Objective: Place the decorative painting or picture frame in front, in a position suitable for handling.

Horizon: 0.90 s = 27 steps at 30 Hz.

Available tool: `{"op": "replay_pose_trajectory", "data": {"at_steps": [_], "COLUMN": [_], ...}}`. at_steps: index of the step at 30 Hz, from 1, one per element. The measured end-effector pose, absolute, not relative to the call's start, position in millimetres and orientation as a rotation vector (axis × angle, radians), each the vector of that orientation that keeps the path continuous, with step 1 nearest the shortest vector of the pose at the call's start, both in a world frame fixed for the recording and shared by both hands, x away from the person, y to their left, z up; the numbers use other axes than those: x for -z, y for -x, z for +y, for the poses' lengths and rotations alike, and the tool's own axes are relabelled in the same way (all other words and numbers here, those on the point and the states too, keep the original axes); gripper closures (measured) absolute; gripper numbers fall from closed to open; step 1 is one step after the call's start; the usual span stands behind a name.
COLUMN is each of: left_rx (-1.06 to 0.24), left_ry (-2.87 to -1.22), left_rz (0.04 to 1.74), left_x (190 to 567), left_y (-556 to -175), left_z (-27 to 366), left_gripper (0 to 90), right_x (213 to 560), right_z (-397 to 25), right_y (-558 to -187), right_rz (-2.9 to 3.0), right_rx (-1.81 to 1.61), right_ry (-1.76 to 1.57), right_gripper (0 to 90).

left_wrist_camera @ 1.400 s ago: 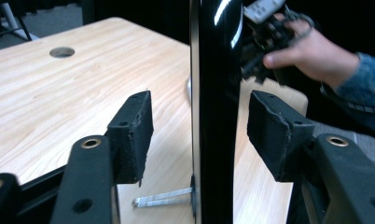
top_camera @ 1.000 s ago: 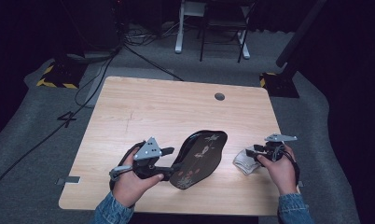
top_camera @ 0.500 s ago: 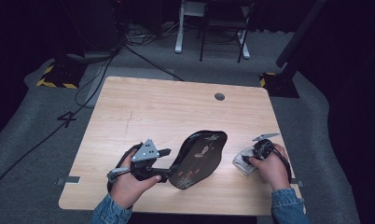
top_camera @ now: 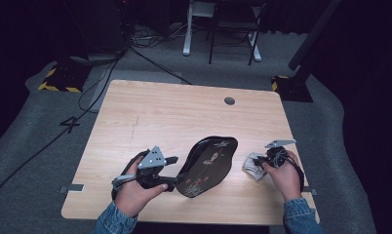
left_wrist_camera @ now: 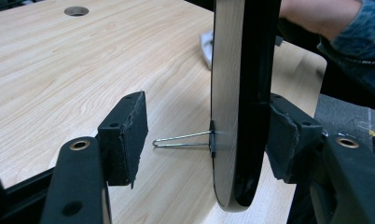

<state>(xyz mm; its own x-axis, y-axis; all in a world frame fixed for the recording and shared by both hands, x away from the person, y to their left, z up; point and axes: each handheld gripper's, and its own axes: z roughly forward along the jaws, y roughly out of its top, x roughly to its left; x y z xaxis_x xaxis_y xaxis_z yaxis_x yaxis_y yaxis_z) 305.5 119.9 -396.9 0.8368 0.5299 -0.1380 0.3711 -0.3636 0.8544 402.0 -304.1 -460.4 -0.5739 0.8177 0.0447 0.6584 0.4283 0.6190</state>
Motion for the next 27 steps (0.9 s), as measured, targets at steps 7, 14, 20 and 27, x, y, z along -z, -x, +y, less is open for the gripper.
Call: {"op": "replay_pose_trajectory", "data": {"at_steps": [7,14,20,27], "left_rx": [-0.195,-0.178,-0.153,-0.148], "left_ry": [-2.012,-2.027,-2.021,-2.04], "left_rz": [0.661,0.654,0.653,0.641], "left_x": [399,403,406,409], "left_y": [-303,-301,-300,-299], "left_z": [120,120,120,115], "left_gripper": [36.7,36.7,36.8,36.8], "right_x": [421,388,365,347], "right_z": [-305,-304,-295,-283], "right_y": [-386,-368,-352,-334], "right_rz": [2.316,2.255,2.255,2.258], "right_rx": [-1.081,-1.224,-1.273,-1.329], "right_ry": [-1.194,-1.091,-1.016,-0.925], "right_gripper": [79.4,79.4,79.3,79.3]}}
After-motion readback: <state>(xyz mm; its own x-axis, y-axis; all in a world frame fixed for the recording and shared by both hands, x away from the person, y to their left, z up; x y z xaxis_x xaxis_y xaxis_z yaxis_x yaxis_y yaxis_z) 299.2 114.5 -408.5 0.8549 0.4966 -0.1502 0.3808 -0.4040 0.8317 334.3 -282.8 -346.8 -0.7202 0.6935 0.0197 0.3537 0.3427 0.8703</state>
